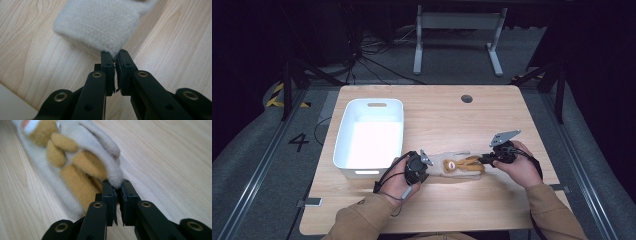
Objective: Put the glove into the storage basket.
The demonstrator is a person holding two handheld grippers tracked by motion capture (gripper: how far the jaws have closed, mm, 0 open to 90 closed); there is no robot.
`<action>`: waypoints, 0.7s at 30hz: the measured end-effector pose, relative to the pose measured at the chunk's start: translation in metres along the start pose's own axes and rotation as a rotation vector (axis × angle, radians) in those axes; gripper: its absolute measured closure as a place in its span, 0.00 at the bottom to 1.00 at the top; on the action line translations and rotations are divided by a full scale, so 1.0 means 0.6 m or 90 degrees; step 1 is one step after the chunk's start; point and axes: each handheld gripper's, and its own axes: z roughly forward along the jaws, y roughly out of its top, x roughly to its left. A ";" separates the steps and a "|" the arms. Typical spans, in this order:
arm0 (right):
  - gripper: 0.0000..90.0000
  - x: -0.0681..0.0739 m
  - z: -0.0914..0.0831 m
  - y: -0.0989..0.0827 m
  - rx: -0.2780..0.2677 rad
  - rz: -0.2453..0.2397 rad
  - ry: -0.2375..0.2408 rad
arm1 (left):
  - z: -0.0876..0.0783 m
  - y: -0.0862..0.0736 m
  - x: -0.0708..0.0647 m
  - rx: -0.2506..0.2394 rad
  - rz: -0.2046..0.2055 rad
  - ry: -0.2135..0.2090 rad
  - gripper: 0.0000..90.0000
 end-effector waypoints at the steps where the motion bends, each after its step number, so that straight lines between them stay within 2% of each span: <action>1: 0.92 0.000 0.000 -0.001 0.002 0.002 0.001 | 0.000 0.000 0.000 -0.001 -0.001 0.000 0.94; 3: 0.87 -0.001 0.002 -0.003 0.015 0.007 0.011 | -0.002 0.001 0.000 -0.001 0.003 0.007 0.92; 5: 0.82 -0.002 0.001 -0.006 0.012 -0.001 0.002 | -0.005 0.002 0.001 -0.003 0.003 0.015 0.86; 8: 0.76 -0.008 -0.004 -0.010 0.018 -0.014 -0.019 | -0.013 0.005 0.000 -0.004 -0.003 0.027 0.69; 11: 0.76 -0.013 -0.013 -0.014 0.012 -0.009 -0.026 | -0.025 0.009 -0.001 -0.020 -0.002 0.029 0.58; 17: 0.85 -0.014 -0.039 -0.016 -0.018 0.008 -0.040 | -0.044 0.019 0.001 -0.057 -0.006 0.021 0.53; 21: 0.81 -0.012 -0.049 -0.022 -0.030 0.023 -0.037 | -0.052 0.030 0.003 -0.071 -0.004 0.008 0.50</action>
